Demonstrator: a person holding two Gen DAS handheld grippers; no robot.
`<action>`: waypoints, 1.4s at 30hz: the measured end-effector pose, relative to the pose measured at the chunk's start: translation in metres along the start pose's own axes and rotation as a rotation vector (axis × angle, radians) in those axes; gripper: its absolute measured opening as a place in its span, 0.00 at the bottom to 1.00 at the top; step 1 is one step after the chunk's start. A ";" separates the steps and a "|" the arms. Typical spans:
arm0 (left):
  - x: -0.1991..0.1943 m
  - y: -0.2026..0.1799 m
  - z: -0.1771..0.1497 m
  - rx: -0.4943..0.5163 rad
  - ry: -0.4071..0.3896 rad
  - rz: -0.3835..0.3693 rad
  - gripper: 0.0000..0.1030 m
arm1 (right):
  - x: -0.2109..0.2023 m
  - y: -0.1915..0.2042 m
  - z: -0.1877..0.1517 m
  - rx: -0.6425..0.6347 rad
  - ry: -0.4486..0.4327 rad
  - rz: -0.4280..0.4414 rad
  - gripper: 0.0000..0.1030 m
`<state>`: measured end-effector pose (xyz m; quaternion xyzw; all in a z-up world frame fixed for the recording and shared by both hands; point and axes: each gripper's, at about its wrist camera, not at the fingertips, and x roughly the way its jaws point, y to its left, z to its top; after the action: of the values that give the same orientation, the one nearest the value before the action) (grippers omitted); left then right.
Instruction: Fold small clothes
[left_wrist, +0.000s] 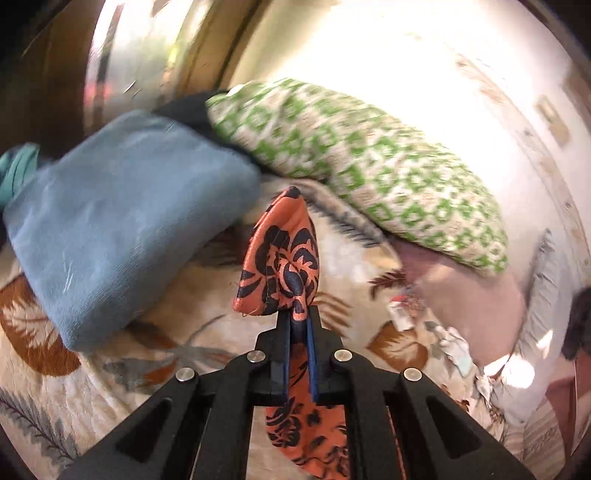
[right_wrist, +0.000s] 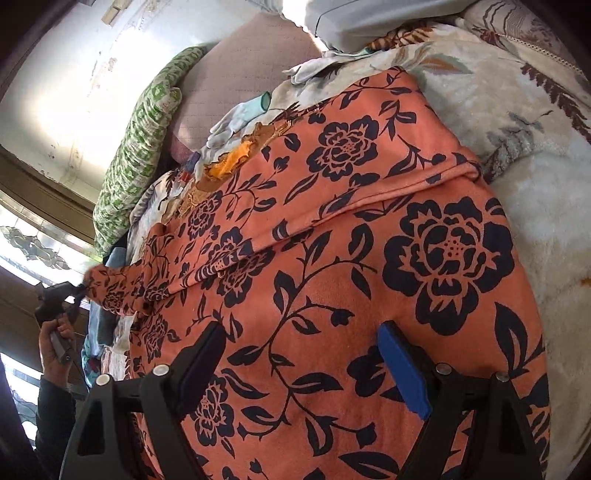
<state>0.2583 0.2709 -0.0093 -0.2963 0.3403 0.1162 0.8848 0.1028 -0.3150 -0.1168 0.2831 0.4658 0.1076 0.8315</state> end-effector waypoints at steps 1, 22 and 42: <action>-0.017 -0.030 -0.003 0.066 -0.032 -0.034 0.07 | -0.002 -0.001 0.000 0.006 -0.008 0.009 0.84; 0.078 -0.327 -0.360 0.873 0.539 -0.144 0.61 | -0.080 -0.083 0.000 0.206 -0.247 0.130 0.84; 0.078 -0.085 -0.212 0.454 0.328 0.191 0.81 | 0.025 -0.041 0.129 0.166 0.039 -0.064 0.41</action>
<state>0.2381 0.0756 -0.1492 -0.0723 0.5226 0.0706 0.8466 0.2208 -0.3855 -0.1053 0.3339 0.4981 0.0473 0.7988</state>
